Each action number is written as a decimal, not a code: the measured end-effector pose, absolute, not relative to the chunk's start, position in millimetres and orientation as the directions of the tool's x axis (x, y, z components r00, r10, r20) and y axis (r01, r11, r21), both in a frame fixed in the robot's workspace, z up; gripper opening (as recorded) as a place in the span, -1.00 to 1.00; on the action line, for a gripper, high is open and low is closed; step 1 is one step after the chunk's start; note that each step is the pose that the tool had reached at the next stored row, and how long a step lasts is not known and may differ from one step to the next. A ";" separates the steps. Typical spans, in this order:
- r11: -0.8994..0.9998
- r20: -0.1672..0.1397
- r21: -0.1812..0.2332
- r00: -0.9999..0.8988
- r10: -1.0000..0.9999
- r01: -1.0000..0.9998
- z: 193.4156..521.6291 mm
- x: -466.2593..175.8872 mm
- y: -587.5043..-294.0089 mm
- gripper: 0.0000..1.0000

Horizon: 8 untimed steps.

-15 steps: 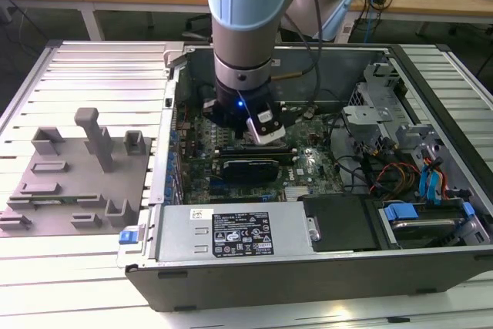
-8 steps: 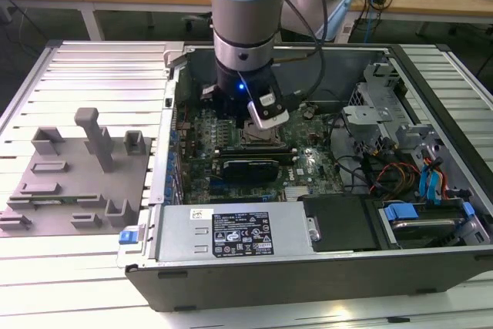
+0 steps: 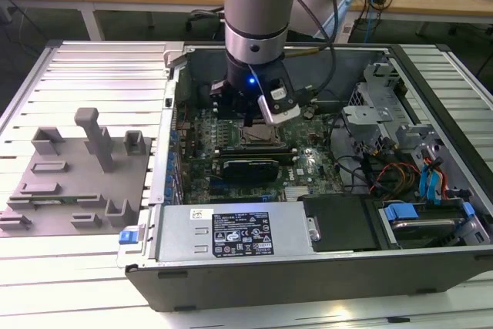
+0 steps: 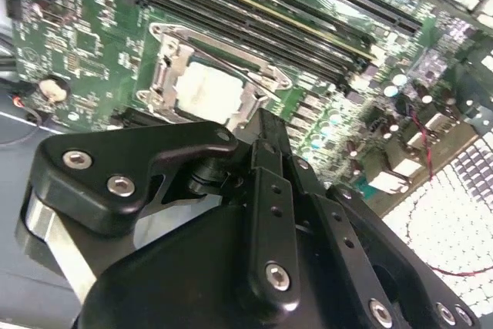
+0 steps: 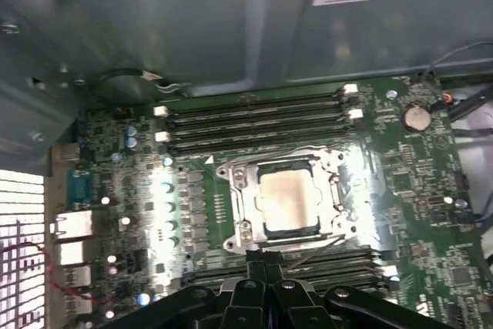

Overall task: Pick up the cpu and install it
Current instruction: 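Install the second cpu locking lever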

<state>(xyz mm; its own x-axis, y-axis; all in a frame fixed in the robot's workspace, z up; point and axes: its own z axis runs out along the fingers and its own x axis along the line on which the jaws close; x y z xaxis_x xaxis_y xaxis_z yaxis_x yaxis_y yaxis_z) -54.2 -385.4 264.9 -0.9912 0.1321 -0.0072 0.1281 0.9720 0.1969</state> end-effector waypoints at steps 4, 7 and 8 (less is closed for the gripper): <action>0.973 -0.008 0.185 -0.990 0.141 0.137 264.3 -47.3 -385.4 -0.79; 0.973 -0.009 0.181 -0.989 0.149 0.145 260.6 -47.0 -387.1 -0.79; 0.972 -0.009 0.181 -0.988 0.153 0.149 258.3 -47.0 -388.5 -0.79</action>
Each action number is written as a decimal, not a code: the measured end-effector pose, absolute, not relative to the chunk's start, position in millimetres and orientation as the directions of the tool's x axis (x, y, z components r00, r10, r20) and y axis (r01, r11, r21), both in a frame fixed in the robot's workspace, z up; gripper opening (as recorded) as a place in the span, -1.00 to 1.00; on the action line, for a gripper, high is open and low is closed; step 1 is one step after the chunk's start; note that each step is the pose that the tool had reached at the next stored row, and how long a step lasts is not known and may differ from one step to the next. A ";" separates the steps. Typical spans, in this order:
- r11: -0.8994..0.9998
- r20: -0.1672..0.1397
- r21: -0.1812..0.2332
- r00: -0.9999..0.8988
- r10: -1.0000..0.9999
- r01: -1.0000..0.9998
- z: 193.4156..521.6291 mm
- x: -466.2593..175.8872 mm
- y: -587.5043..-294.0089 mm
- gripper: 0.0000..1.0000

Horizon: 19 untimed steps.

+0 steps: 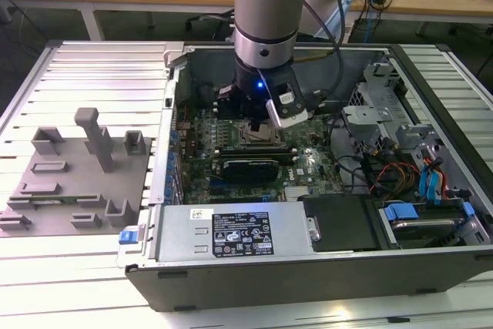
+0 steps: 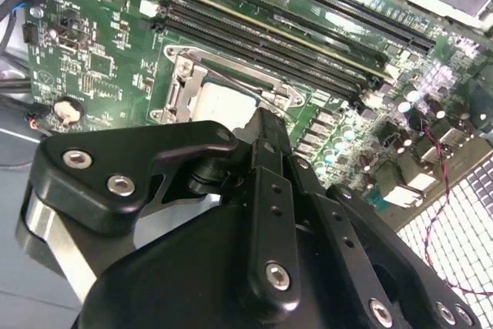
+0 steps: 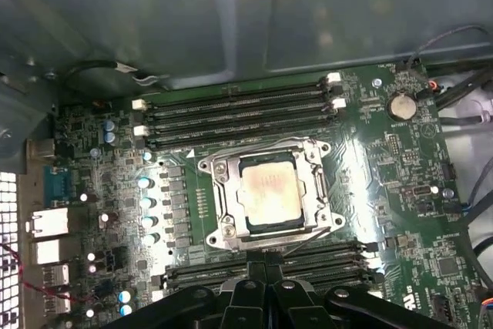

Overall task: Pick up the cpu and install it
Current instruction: 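Install the second cpu locking lever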

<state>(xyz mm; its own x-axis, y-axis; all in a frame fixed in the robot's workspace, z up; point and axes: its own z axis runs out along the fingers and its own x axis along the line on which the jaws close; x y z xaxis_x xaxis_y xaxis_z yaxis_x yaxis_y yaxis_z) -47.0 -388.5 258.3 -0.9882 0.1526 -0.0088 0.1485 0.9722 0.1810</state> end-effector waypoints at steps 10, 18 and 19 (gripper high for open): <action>0.971 -0.009 0.181 -0.987 0.162 0.158 236.8 -59.8 -390.5 -0.79; 0.970 -0.009 0.181 -0.986 0.164 0.160 221.1 -61.7 -390.5 -0.79; 0.971 -0.009 0.181 -0.987 0.162 0.158 218.5 -61.7 -390.5 -0.79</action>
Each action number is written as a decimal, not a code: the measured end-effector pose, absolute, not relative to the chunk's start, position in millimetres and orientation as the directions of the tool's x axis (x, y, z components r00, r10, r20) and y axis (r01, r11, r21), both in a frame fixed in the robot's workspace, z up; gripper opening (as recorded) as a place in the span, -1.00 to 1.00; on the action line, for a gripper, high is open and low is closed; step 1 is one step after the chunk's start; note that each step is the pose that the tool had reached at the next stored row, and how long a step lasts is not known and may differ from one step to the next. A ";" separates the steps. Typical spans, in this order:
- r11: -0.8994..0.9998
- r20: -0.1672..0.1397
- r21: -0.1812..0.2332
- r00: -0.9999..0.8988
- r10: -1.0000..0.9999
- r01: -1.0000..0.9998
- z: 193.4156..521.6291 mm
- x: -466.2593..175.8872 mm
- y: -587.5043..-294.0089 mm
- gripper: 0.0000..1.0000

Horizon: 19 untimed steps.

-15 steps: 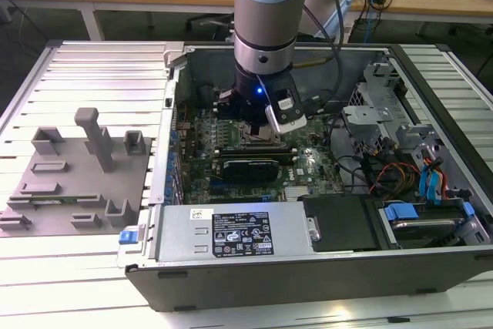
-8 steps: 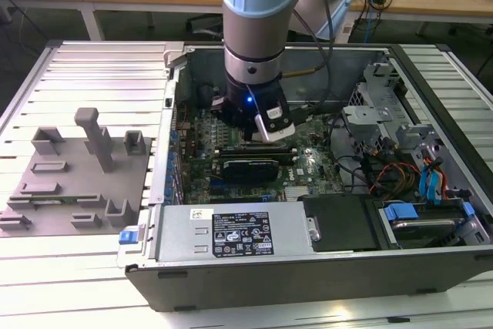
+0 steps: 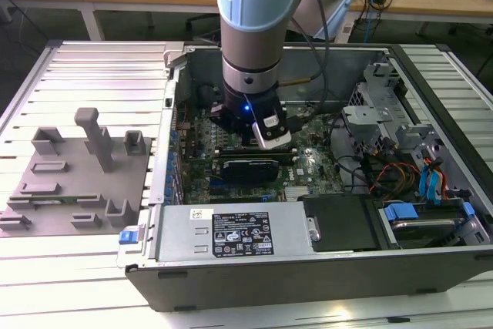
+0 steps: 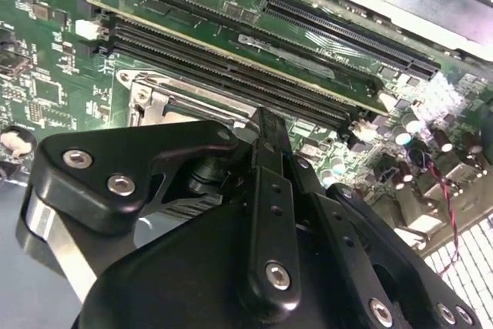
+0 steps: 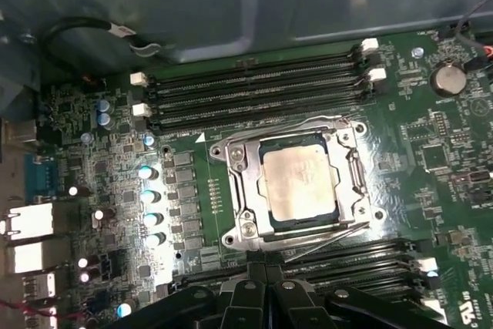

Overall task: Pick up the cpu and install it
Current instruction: 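Install the second cpu locking lever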

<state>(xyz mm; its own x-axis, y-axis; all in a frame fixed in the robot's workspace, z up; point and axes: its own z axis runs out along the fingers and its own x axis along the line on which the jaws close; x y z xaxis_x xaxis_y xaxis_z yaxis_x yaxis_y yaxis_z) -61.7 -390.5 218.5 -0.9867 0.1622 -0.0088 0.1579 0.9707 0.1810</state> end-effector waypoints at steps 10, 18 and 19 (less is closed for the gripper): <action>0.983 -0.009 0.181 -0.999 0.044 0.042 215.1 -61.9 -390.4 -0.79; 0.982 -0.009 0.187 -1.000 0.015 0.013 211.1 -62.0 -390.6 -0.79; 0.981 -0.008 0.196 -1.000 0.015 0.013 211.0 -61.9 -390.9 -0.79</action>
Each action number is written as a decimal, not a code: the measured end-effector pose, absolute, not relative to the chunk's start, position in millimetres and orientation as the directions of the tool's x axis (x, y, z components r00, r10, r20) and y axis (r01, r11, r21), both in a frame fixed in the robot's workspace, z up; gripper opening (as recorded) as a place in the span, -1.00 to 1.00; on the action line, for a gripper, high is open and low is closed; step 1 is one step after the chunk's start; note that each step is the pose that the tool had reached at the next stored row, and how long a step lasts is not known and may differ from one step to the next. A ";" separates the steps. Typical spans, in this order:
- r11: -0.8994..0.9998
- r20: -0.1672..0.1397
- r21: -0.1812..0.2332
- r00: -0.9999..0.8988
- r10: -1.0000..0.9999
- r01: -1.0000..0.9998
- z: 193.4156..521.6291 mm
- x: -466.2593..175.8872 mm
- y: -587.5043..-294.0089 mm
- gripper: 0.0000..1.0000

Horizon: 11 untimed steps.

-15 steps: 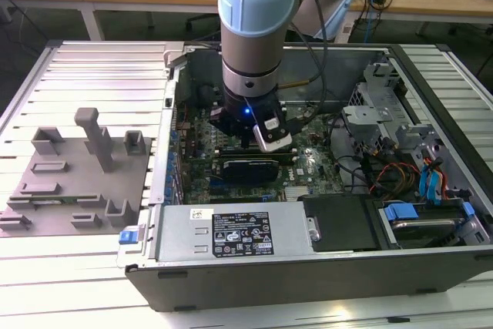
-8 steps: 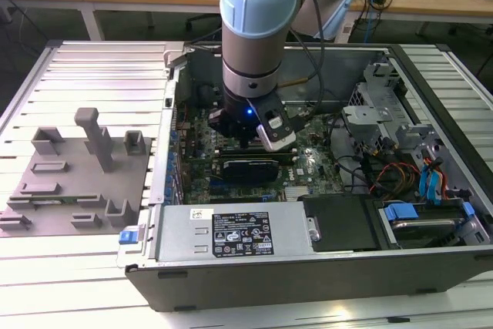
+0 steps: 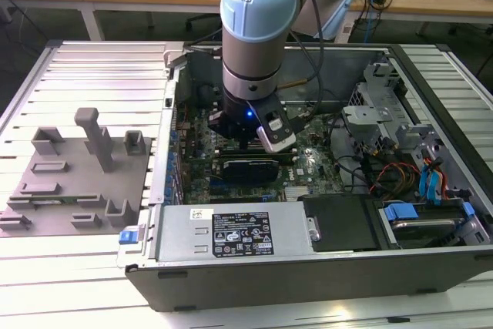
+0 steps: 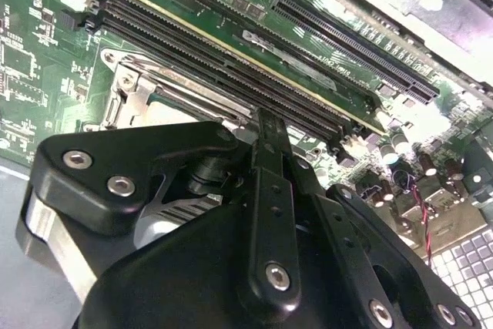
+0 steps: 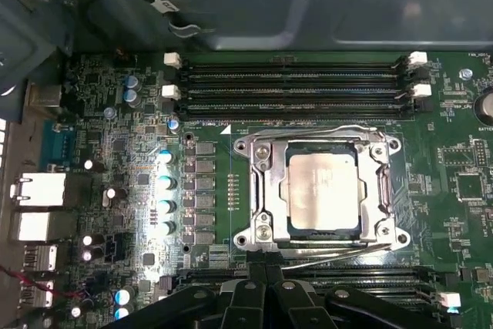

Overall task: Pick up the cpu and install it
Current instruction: 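Install the second cpu locking lever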

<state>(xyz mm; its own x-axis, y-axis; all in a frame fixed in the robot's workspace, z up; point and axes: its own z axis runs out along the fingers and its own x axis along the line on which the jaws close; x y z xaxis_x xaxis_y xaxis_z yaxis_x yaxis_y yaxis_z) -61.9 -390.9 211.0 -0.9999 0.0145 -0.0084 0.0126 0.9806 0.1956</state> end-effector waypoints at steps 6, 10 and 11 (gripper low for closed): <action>0.975 -0.008 0.221 -1.000 0.016 0.014 210.7 -62.1 -399.3 -0.79; 0.975 -0.008 0.224 -1.000 0.017 0.015 206.3 -63.1 -399.4 -0.79; 0.974 -0.008 0.225 -1.000 0.017 0.015 205.8 -63.8 -399.4 -0.79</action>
